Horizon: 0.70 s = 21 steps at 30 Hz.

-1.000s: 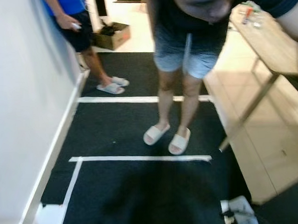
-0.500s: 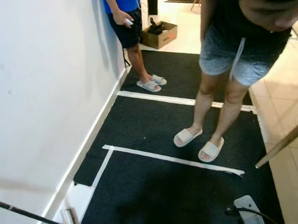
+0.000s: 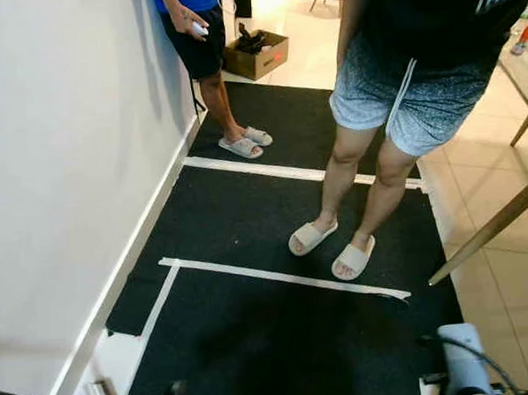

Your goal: Restocking fridge

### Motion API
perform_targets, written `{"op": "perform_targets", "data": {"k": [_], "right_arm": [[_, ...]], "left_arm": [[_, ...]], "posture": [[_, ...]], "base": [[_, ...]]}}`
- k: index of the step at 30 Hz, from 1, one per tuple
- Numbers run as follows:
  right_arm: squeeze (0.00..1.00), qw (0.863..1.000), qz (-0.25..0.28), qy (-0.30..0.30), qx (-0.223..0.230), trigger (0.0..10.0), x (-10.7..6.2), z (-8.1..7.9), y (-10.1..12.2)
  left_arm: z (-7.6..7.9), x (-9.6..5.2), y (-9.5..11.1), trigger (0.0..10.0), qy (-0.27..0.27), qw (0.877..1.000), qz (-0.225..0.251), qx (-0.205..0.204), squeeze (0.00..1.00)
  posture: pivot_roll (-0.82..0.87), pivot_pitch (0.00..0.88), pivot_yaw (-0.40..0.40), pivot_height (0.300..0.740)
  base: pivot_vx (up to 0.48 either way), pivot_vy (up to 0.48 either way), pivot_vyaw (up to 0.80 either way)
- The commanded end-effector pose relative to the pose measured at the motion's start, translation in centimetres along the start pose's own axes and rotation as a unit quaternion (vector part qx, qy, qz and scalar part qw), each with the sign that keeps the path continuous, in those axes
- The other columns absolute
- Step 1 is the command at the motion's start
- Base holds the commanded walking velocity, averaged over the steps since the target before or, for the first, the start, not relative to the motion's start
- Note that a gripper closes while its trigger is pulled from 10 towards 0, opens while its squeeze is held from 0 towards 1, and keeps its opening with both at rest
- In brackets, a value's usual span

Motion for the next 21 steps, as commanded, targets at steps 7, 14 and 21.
{"op": "perform_targets", "data": {"k": [7, 14, 21], "right_arm": [[0.0, 0.996, -0.047, -0.072, 0.02, 10.0, -1.3, 2.1, -3.5], [0.0, 0.997, -0.04, -0.058, 0.036, 10.0, -1.5, 1.9, -3.8], [0.0, 0.998, -0.018, -0.041, 0.035, 10.0, -1.3, 0.7, -2.9]], "left_arm": [[3.9, 0.5, 2.4, 10.0, -0.062, 0.996, 0.052, 0.021, 0.0], [5.0, 0.1, 3.0, 10.0, -0.07, 0.994, 0.078, 0.026, 0.0], [5.5, -0.2, 3.0, 10.0, -0.067, 0.994, 0.079, 0.029, 0.0]], "posture": [[-0.12, 0.045, -0.058, 0.74], [-0.13, 0.054, -0.058, 0.74], [-0.12, 0.058, -0.055, 0.74]], "base": [[0.0, 0.0, 0.0], [0.0, 0.0, 0.0], [0.0, 0.0, 0.0]]}}
Point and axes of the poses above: a point about 5 cm out from each wrist's last joint towards the gripper, its own x axis pointing out of the wrist towards the gripper, its own y axis along the axis of the wrist's last joint, z = x × y, the point moved 2 cm from there along x, pointing out of the wrist towards the gripper, and after that the axes turned 5 degrees about -x, right-handed, at the moved point
